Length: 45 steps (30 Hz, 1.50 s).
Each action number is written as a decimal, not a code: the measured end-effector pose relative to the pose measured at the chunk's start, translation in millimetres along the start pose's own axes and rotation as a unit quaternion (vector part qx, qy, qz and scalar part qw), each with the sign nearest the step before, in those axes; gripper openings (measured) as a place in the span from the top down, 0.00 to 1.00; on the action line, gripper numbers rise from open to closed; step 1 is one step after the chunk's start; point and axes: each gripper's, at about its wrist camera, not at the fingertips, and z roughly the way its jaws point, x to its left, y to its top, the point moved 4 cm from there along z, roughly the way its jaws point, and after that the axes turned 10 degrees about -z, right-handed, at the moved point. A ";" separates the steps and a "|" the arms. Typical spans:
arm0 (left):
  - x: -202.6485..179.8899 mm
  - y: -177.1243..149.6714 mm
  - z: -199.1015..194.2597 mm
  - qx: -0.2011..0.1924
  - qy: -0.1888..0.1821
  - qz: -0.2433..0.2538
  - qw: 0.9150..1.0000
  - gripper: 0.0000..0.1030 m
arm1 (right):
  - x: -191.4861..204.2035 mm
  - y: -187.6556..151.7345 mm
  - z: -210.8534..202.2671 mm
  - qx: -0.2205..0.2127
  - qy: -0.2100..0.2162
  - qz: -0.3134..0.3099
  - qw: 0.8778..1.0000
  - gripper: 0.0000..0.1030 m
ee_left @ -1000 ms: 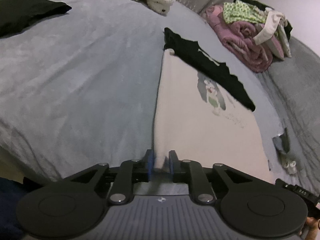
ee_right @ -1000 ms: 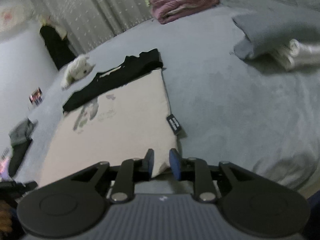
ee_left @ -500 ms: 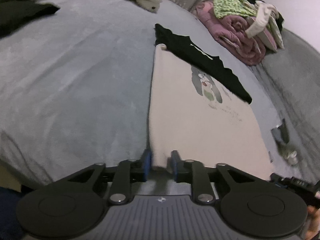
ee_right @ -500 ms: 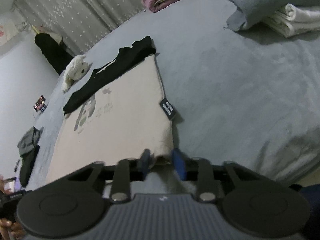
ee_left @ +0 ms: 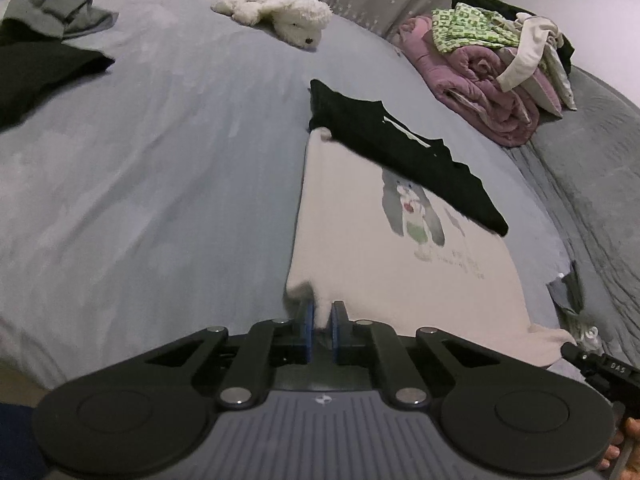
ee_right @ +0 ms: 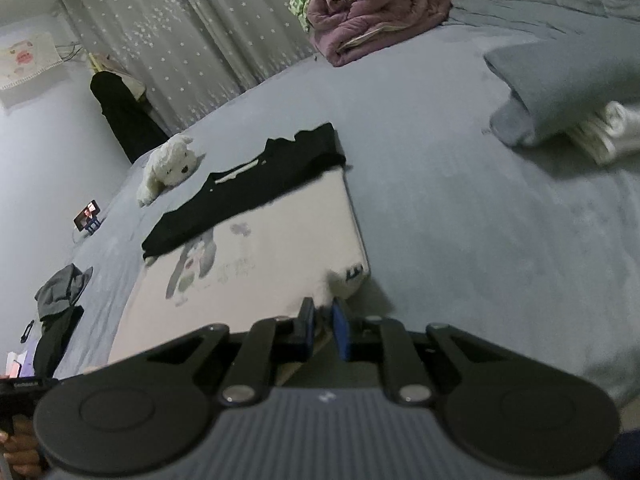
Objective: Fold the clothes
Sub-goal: 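Lift the cream shirt hem with both grippers and fold it toward the black shirt, then lay the folded hem down and open both grippers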
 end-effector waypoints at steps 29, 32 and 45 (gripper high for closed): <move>-34.5 118.5 125.0 0.024 0.060 0.003 0.998 0.93 | -43.6 106.7 146.3 0.086 0.004 0.018 0.996 0.88; -37.8 124.1 124.0 0.022 0.050 0.007 0.998 0.93 | -42.3 109.5 147.6 0.082 0.013 0.018 0.996 0.88; -22.5 137.7 108.9 -0.012 0.045 0.021 0.999 0.93 | -53.1 127.7 155.5 0.056 0.005 0.064 0.996 0.80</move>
